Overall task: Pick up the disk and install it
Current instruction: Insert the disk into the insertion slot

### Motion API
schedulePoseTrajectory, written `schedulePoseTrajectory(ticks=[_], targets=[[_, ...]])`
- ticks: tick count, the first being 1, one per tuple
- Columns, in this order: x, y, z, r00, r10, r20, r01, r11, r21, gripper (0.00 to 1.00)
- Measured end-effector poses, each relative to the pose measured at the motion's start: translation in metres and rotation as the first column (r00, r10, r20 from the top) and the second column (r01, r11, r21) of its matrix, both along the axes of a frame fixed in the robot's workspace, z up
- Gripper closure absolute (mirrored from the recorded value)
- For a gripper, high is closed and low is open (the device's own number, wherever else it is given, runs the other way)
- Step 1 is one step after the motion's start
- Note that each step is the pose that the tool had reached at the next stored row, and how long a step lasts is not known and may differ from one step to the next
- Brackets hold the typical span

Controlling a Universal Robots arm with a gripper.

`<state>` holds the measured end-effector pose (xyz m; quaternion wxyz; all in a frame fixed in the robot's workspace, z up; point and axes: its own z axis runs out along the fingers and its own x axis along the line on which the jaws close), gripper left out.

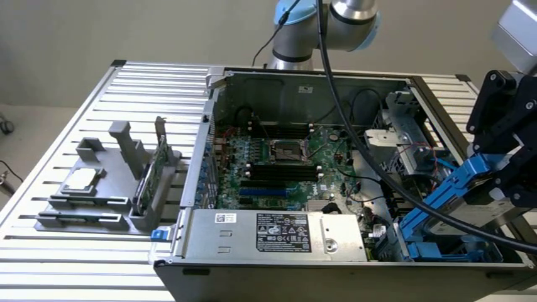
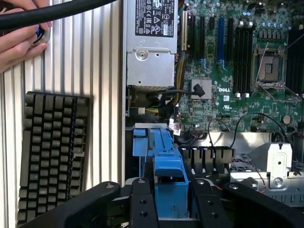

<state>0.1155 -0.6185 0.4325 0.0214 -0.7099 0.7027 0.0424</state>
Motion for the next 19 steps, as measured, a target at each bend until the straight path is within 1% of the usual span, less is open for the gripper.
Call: schedulePoseTrajectory(ticks=[4, 8, 11, 14, 15, 19], targets=[[0.0005, 0.0, -0.001, 1.0, 0.0, 0.0, 0.0, 1.0, 0.0021, 0.67], [0.0006, 0.0, -0.0041, 1.0, 0.0, 0.0, 0.0, 1.0, 0.005, 0.67], [0.0006, 0.0, -0.0062, 1.0, 0.0, 0.0, 0.0, 1.0, 0.0087, 0.67], [0.0006, 0.0, -0.0072, 1.0, 0.0, 0.0001, 0.0, 0.9999, 0.014, 0.67], [0.0006, 0.0001, -0.0073, 1.0, 0.0, 0.0001, 0.0, 0.9999, 0.015, 0.67], [0.0006, 0.0, -0.0075, 1.0, 0.0, 0.0001, 0.0, 0.9999, 0.0155, 0.67]])
